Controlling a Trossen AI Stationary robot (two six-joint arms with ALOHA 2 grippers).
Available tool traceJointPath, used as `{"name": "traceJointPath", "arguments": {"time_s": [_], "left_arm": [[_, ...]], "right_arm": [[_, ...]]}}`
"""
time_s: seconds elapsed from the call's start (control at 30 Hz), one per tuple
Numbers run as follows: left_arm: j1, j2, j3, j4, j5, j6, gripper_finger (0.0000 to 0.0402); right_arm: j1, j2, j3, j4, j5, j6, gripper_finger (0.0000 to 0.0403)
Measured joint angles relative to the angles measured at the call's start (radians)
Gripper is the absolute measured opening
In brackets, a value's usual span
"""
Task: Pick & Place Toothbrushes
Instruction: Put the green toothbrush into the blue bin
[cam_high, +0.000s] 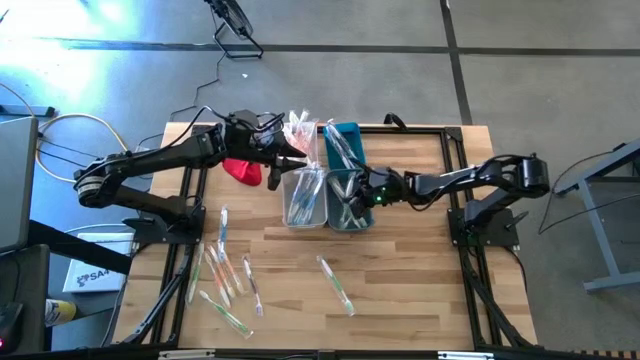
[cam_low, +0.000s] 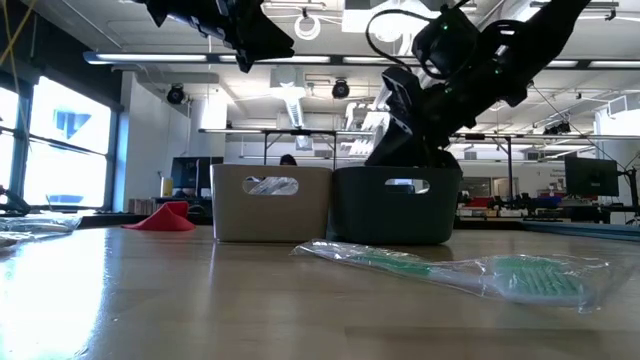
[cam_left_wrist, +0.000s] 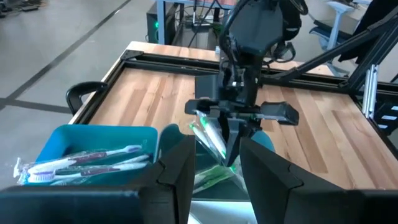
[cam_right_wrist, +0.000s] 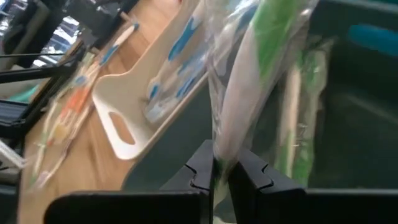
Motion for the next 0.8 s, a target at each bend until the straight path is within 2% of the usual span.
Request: {"name": "traceJointPath", "arguments": {"time_s": [0.13, 0.23, 0.6, 0.8], "left_arm": [[0.000, 0.000, 0.000, -0.001, 0.000, 0.000, 0.0124], [0.000, 0.000, 0.000, -0.002, 0.000, 0.001, 0.0124], [0.000, 0.000, 0.000, -0.038, -0.010, 0.002, 0.0124], [0.000, 0.000, 0.000, -0.043, -0.012, 0.002, 0.0124]], "right_arm": [[0.000, 0.017, 0.000, 0.013, -0.036, 0.016, 0.0019], [0.000, 0.017, 0.000, 0.013, -0.031, -0.033, 0.0026], [-0.033, -0.008, 0.000, 0.002, -0.002, -0.071, 0.0118], [-0.063, -0.039, 0.001, -0.054, -0.007, -0.113, 0.0141]]}}
